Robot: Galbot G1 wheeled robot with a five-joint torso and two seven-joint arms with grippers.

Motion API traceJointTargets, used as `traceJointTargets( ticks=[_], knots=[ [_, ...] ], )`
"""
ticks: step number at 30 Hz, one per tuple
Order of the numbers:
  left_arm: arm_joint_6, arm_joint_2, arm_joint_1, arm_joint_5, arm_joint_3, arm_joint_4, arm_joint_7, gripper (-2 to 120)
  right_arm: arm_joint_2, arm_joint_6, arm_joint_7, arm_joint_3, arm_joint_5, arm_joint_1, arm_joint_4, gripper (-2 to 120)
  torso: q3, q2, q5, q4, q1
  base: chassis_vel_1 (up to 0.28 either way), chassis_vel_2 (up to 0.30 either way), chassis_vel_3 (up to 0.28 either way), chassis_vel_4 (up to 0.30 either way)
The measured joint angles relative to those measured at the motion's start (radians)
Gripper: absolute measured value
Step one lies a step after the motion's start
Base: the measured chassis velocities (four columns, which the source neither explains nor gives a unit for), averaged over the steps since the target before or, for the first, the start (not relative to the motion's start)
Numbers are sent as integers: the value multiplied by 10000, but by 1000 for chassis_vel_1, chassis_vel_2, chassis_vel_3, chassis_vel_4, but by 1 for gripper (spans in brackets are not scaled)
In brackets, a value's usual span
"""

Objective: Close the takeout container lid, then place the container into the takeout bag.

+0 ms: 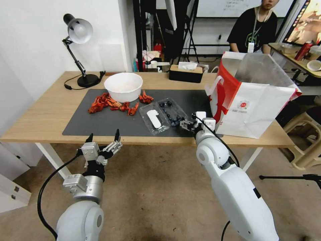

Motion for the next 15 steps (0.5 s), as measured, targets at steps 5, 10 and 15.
traceJointTargets(
  ticks=[5,10,15],
  knots=[
    [-46,4,0,5,39,59,-5,100,-2,-63,-4,43,-1,-9,-26,100,0,0,0,-1,0,0,0,0,0],
    [-76,2,17,22,68,72,-4,100,23,-96,56,40,31,166,-160,100,0,0,-1,0,0,0,0,0,0],
    [-109,10,50,34,70,78,-4,100,148,-234,134,8,36,264,-270,100,0,0,0,0,0,0,0,0,0]
  ],
)
